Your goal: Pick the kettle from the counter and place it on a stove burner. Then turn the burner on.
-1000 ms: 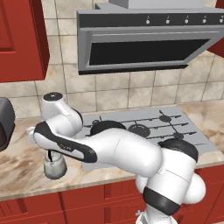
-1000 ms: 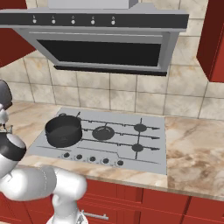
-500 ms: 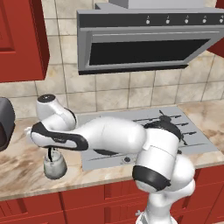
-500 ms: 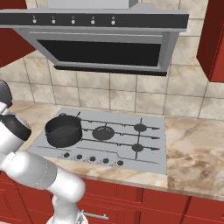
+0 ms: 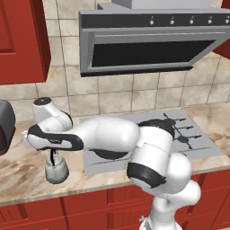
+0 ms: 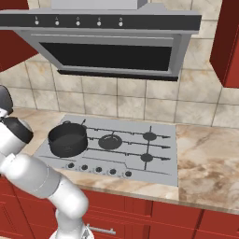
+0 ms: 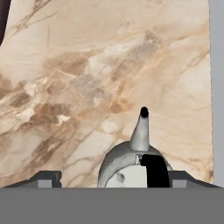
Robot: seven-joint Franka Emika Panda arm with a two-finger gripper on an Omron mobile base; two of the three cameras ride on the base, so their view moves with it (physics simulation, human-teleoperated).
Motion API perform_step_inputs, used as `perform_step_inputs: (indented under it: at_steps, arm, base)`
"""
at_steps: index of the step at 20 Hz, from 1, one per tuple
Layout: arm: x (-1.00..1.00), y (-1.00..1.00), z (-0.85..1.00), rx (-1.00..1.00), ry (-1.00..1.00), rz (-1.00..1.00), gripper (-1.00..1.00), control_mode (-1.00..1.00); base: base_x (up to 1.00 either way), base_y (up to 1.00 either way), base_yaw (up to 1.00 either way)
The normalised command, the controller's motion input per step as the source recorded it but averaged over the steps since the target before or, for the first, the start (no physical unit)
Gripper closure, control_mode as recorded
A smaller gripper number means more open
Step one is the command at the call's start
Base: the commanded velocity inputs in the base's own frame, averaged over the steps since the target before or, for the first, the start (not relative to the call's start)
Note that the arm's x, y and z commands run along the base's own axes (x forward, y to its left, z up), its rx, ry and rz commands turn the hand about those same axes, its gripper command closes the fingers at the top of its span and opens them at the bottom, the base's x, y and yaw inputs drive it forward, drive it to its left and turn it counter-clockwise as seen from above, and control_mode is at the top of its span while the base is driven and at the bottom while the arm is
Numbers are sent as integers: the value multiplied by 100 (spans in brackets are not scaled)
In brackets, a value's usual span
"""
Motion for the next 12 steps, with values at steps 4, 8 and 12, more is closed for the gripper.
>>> perform_step_inputs:
  at_steps: [4, 8, 12]
  arm:
    - [0, 0, 0, 0, 0, 0, 100, -100]
    - [-1, 0, 0, 0, -5, 0, 100, -100]
    - [-10, 0, 10, 0, -23, 0, 100, -100]
  base:
    - [0, 0, 0]
    - [0, 0, 0]
    - [0, 0, 0]
